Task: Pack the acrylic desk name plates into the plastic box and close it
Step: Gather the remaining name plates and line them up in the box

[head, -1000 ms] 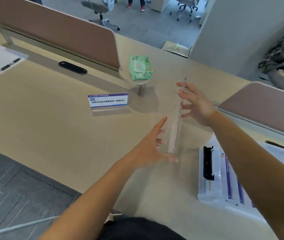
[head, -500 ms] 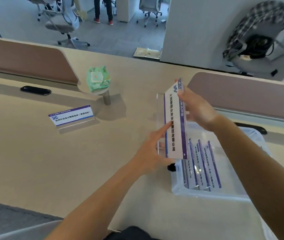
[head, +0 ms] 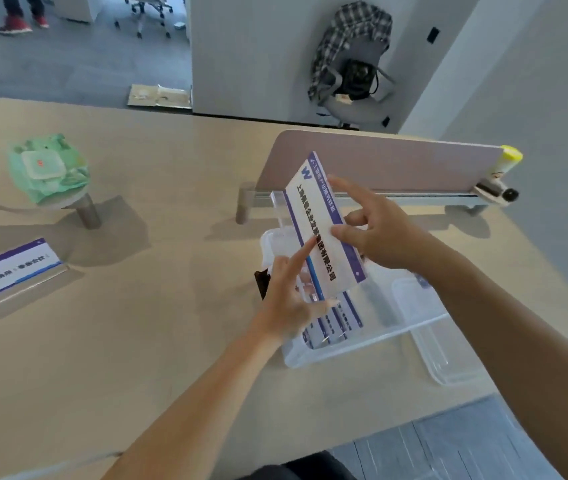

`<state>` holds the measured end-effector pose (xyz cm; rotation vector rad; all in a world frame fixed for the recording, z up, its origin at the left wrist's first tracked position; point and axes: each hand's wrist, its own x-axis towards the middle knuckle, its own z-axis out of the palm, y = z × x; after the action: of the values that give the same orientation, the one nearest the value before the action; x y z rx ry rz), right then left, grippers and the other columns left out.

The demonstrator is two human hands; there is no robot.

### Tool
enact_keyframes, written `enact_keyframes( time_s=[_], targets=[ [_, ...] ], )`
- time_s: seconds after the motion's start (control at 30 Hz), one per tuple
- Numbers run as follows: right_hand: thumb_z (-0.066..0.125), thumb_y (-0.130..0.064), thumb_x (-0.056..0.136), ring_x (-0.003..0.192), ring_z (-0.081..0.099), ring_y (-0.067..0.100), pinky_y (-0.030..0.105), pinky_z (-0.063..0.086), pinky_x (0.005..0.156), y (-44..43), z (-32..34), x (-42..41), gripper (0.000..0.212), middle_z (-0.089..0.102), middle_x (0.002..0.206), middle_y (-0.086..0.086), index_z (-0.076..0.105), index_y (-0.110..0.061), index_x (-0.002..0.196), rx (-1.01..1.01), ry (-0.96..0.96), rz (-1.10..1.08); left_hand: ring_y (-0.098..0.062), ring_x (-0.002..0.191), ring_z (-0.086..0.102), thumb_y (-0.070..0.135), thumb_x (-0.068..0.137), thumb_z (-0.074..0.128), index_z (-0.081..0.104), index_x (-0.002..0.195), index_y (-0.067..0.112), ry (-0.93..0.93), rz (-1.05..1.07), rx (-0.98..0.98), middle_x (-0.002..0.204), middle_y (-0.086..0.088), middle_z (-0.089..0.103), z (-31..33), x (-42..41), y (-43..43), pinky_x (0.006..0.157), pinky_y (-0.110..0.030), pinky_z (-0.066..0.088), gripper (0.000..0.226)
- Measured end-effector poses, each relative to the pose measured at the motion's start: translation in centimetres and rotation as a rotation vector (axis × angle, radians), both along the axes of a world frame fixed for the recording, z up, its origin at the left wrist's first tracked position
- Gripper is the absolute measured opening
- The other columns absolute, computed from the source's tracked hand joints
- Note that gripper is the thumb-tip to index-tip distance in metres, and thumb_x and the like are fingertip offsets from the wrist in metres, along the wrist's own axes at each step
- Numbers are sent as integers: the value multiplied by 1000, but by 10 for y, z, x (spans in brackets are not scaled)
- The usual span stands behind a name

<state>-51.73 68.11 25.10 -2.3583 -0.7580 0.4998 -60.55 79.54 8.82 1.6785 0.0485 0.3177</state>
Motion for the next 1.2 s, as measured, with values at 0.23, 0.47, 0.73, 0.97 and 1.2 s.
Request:
enact_keyframes(
  time_s=[0.23, 0.47, 0.73, 0.97, 1.2],
  targets=[
    [56, -21, 99, 88, 72, 21, 30, 61, 59, -56, -11, 31, 61, 61, 136, 5, 23, -38, 148, -84, -128, -81, -10, 125, 43, 46, 69, 84, 11, 149, 50, 108, -145, 237, 129, 8, 39, -1, 26, -46, 107, -47, 44, 108],
    [54, -25, 100, 76, 72, 16, 28, 59, 56, -124, -56, 104, 50, 65, 110, -5, 35, -31, 146, -13, -80, -102, -16, 139, 30, 60, 59, 78, 9, 152, 37, 452, -108, 419, 148, 5, 33, -4, 66, -52, 116, -48, 29, 118],
    [51, -24, 100, 74, 72, 24, 42, 62, 63, -170, -91, 174, 47, 74, 94, -1, 39, -31, 145, -86, -108, 20, -45, 135, 26, 50, 82, 65, 49, 136, 18, 596, 429, 1019, 147, -26, 29, -67, 74, -36, 109, -55, 30, 65],
    [47, -24, 96, 58, 56, 28, 32, 41, 58, -174, -146, 191, 56, 58, 61, 3, 36, -30, 151, -282, -350, 132, -39, 126, 40, 38, 87, 62, 25, 150, 19, 800, 598, 793, 139, -20, 38, -69, 84, -35, 98, -48, 42, 75],
    [41, -29, 99, 73, 65, 27, 40, 58, 71, -156, -193, 189, 58, 68, 80, 9, 24, -30, 155, -450, -249, 206, -38, 124, 42, 36, 87, 60, 19, 152, 19, 815, 604, 800, 138, -18, 40, -71, 83, -34, 97, -46, 43, 78]
  ],
)
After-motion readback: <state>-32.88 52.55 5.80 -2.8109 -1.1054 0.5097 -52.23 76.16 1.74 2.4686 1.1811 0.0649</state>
